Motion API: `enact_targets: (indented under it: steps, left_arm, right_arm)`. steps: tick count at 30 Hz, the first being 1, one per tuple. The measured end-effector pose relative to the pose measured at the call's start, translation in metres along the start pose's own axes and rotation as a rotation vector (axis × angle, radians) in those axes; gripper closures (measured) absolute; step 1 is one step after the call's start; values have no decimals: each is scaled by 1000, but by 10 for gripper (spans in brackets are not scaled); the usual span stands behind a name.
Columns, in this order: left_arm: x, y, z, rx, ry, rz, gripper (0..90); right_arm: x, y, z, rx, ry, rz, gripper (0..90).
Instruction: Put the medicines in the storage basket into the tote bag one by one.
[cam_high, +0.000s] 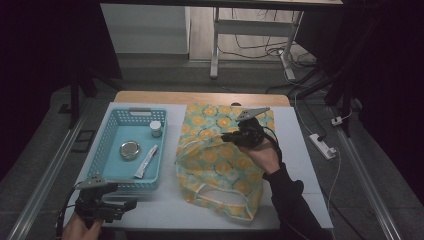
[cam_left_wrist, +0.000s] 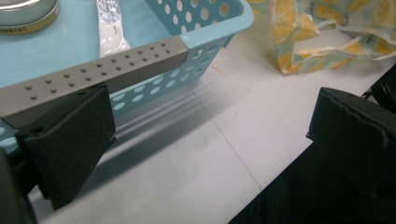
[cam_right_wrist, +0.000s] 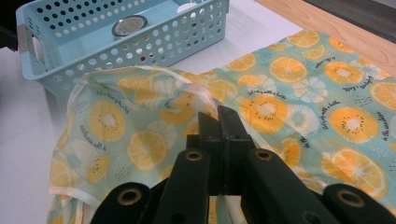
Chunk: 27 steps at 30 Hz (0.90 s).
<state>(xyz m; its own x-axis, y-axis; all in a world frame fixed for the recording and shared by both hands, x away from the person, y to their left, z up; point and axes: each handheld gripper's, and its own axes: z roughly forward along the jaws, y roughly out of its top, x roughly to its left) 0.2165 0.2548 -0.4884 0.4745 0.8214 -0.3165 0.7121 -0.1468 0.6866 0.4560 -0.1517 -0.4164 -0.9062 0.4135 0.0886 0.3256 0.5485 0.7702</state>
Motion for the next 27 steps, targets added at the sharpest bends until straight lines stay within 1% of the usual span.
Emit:
enact_targets:
  steps: [1, 3, 4, 7, 10, 13, 15, 16, 17, 20, 27]
  left_arm:
    - [0, 0, 0, 1, 4, 2, 7]
    - [-2, 2, -3, -10, 38, 19, 7]
    - [-3, 3, -4, -14, 46, 22, 7]
    - [-2, 6, -8, -33, 63, 19, 8]
    - [-1, 9, -9, -35, 67, 19, 12]
    - [1, 13, -8, -17, 44, 13, 22]
    - [2, 15, -6, -17, 41, 22, 22]
    - [3, 17, -6, -10, 29, 24, 18]
    - [4, 19, -6, -22, 25, 29, 6]
    - [7, 25, -7, -28, 51, 37, 11]
    - [19, 35, -1, -27, 57, 27, 0]
  right_arm:
    - [0, 0, 0, 0, 0, 1, 900]
    - [0, 0, 0, -2, -2, -1, 900]
    - [0, 0, 0, -2, -2, -1, 900]
    - [0, 0, 0, -2, -2, 1, 900]
    - [-1, -1, 0, 2, 0, 3, 900]
    - [-1, -1, 1, 2, 0, 3, 900]
    - [-1, -1, 1, 1, 1, 1, 900]
    - [-1, -1, 1, 0, 1, 1, 900]
    - [-1, -1, 1, -1, 1, 1, 900]
    - [-1, -1, 1, 0, 1, 1, 900]
    - [-2, -1, 0, -1, 0, 2, 900]
